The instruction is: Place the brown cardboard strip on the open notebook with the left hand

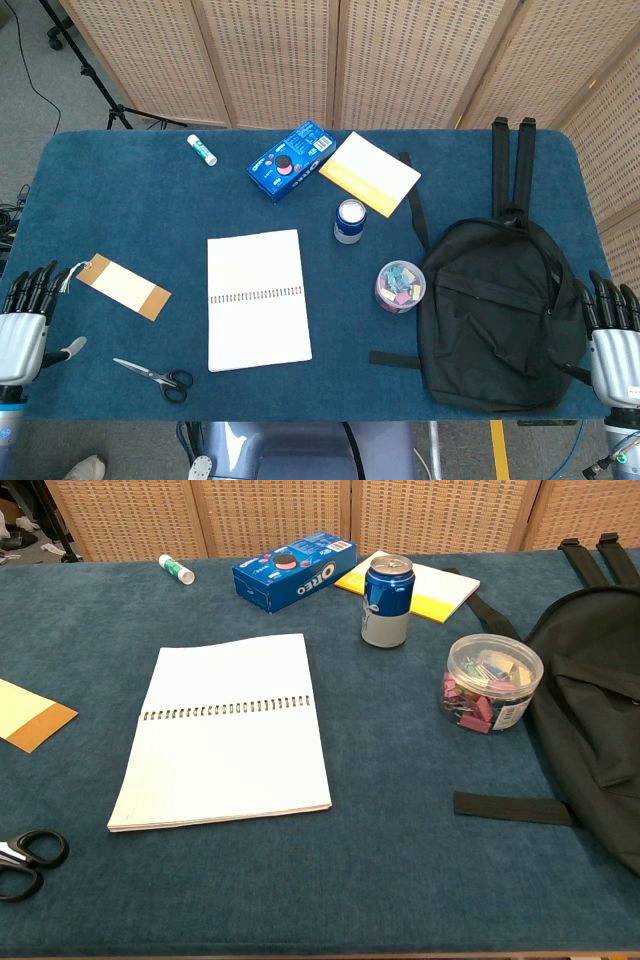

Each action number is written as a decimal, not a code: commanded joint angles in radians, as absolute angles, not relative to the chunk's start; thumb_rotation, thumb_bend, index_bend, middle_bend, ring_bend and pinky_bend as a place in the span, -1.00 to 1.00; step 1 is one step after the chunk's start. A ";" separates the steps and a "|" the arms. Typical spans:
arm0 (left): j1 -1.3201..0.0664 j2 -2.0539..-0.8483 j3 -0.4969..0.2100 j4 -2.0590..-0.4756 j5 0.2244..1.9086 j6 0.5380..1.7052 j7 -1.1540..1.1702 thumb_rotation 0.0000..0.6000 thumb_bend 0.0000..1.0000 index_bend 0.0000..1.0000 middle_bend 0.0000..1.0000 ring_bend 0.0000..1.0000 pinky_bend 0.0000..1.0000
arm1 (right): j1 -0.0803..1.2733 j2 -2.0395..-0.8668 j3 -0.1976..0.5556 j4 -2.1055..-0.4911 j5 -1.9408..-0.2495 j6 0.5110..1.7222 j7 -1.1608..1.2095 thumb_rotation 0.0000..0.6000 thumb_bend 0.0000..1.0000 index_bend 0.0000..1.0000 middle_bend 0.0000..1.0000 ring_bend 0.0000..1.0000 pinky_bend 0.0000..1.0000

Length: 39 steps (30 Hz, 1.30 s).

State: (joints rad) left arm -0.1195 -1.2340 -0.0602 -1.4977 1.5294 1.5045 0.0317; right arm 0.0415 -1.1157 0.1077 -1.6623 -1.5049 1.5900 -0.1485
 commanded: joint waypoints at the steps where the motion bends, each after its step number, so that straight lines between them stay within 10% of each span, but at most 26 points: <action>1: -0.258 -1.218 -0.074 -1.391 1.455 1.229 0.138 1.00 -1.00 -0.85 -1.00 -1.00 -1.00 | 0.045 -1.121 0.111 -1.661 -1.500 1.586 -0.148 1.00 -1.00 -1.00 -1.00 -1.00 -1.00; 14: -0.503 -1.294 -0.020 -1.097 1.522 0.845 -0.115 1.00 -1.00 -0.60 -1.00 -1.00 -1.00 | 0.064 -1.172 0.116 -1.630 -1.472 1.553 -0.214 1.00 -1.00 -1.00 -1.00 -1.00 -1.00; 39: -0.580 -1.327 0.007 -1.126 1.471 0.770 -0.016 1.00 -0.80 -0.48 -1.00 -1.00 -1.00 | 0.067 -1.170 0.117 -1.631 -1.460 1.541 -0.204 1.00 -1.00 -1.00 -1.00 -1.00 -1.00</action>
